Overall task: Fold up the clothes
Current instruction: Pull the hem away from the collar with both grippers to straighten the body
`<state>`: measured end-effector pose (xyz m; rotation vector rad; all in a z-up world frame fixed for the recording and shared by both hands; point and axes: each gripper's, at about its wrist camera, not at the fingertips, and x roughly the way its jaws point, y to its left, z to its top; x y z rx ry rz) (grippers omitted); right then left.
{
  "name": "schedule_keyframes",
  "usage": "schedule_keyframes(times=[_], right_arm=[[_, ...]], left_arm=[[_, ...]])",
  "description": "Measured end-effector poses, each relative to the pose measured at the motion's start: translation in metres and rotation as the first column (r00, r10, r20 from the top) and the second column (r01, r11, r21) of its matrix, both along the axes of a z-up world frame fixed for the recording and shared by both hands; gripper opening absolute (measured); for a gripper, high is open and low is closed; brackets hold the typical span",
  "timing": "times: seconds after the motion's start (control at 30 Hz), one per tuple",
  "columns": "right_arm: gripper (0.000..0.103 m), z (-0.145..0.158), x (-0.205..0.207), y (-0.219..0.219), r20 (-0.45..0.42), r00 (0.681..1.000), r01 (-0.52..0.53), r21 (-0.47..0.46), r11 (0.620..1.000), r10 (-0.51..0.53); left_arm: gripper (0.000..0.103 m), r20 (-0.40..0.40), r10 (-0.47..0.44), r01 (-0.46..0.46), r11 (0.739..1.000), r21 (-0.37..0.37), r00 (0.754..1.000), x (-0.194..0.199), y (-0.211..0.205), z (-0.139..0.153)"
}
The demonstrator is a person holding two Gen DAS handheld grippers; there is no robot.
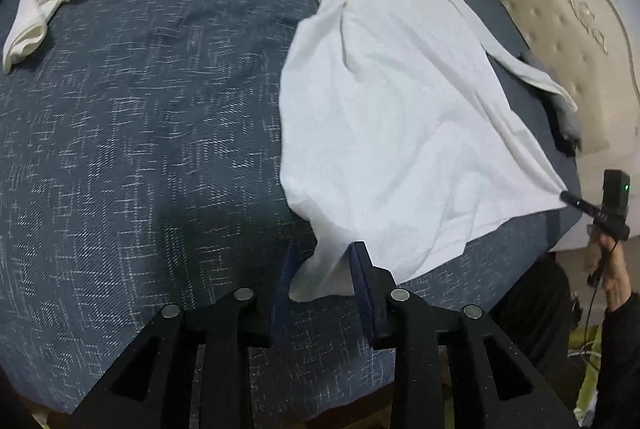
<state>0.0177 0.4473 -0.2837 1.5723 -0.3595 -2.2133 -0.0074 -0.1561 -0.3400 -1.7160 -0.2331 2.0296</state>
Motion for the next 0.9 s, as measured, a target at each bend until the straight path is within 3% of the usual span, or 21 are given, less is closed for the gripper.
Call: schedule_keyframes(times=[0.03, 0.07, 0.63, 0.9], right_arm=[[0.004, 0.001, 0.001, 0.000, -0.003, 1.000, -0.001, -0.001, 1.000, 0.001], [0.004, 0.003, 0.001, 0.000, -0.006, 1.000, -0.001, -0.002, 1.000, 0.001], [0.004, 0.029, 0.019, 0.005, -0.049, 0.998, -0.029, -0.035, 0.999, 0.027], [0.004, 0.000, 0.036, -0.002, 0.015, 0.999, -0.044, -0.013, 0.999, 0.044]], left_arm=[[0.008, 0.000, -0.006, 0.006, 1.000, -0.003, 1.000, 0.000, 0.001, 0.000], [0.005, -0.007, -0.013, 0.013, 1.000, -0.010, 1.000, 0.001, 0.002, 0.002], [0.004, -0.144, -0.044, 0.042, 0.999, -0.017, 0.989, 0.027, -0.040, 0.089], [0.004, -0.120, -0.039, 0.036, 0.999, -0.024, 0.992, 0.046, -0.054, 0.081]])
